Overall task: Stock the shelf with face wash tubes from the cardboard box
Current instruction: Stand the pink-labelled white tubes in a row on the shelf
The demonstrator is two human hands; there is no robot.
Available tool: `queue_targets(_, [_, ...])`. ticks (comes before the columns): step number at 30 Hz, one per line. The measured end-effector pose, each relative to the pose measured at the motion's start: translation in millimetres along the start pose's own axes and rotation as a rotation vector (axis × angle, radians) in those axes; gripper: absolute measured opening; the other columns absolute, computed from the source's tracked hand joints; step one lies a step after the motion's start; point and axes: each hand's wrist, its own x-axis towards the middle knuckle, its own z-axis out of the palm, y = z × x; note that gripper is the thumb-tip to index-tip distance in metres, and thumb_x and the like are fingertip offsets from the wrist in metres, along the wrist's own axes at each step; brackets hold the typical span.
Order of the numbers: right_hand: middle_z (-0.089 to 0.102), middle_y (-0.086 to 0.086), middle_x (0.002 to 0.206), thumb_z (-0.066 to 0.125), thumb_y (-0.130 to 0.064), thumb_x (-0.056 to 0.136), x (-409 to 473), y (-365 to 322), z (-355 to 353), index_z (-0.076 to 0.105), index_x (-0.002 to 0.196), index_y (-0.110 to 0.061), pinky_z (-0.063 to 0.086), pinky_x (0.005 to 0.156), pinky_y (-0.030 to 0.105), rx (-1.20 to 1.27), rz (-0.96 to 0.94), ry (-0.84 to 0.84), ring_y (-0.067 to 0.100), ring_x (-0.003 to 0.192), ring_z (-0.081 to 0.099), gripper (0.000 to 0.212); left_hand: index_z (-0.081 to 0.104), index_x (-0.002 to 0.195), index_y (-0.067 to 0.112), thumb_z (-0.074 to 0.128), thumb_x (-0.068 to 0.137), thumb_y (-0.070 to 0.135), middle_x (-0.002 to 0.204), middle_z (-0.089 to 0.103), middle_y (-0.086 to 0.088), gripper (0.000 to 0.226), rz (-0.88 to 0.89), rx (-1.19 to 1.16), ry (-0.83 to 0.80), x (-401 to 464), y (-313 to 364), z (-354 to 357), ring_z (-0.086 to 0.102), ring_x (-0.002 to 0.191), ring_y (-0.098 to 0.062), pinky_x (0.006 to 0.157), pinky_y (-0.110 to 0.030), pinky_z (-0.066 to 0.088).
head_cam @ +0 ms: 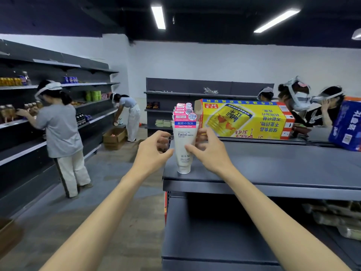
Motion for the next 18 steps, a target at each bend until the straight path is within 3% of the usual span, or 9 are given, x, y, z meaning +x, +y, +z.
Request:
queue_targets(4, [0.067,-0.005,0.096,0.089,-0.024,0.07,-7,10,11,0.055,0.106,-0.013,0.044,0.06,0.002,-0.098,0.039,0.036,-0.001,0.08,0.066,0.05,0.063,0.118,0.025,0.075,0.08,0.022,0.099,0.069,0.009,0.04,0.024,0.027,-0.031,7,-7,-4,0.065,0.086,0.0,0.067,-0.002,0.043])
queue_targets(10, [0.069,-0.005,0.098,0.087,-0.026,0.073,0,11,21,0.056,0.103,-0.015,0.048,0.065,0.008,-0.131,0.07,0.071,0.007,0.085,0.068,0.045,0.062,0.119,0.024,0.074,0.08,0.021,0.1,0.068,0.008,0.041,0.028,0.016,-0.045,17,-11,-10,0.066,0.088,-0.004,0.077,-0.02,0.054])
queue_targets(13, [0.067,-0.005,0.098,0.087,-0.024,0.073,5,12,25,0.056,0.102,-0.015,0.052,0.072,0.017,-0.133,0.08,0.088,0.012,0.088,0.068,0.043,0.062,0.119,0.024,0.074,0.08,0.02,0.101,0.068,0.007,0.041,0.03,-0.003,-0.053,20,-11,-13,0.067,0.088,-0.007,0.075,-0.018,0.054])
queue_targets(18, [0.065,-0.007,0.095,0.087,-0.024,0.072,9,14,27,0.056,0.101,-0.015,0.05,0.072,0.018,-0.135,0.084,0.104,0.014,0.088,0.068,0.043,0.062,0.119,0.024,0.075,0.081,0.02,0.101,0.068,0.006,0.04,0.027,-0.004,-0.067,23,-16,-15,0.067,0.089,-0.007,0.075,-0.018,0.055])
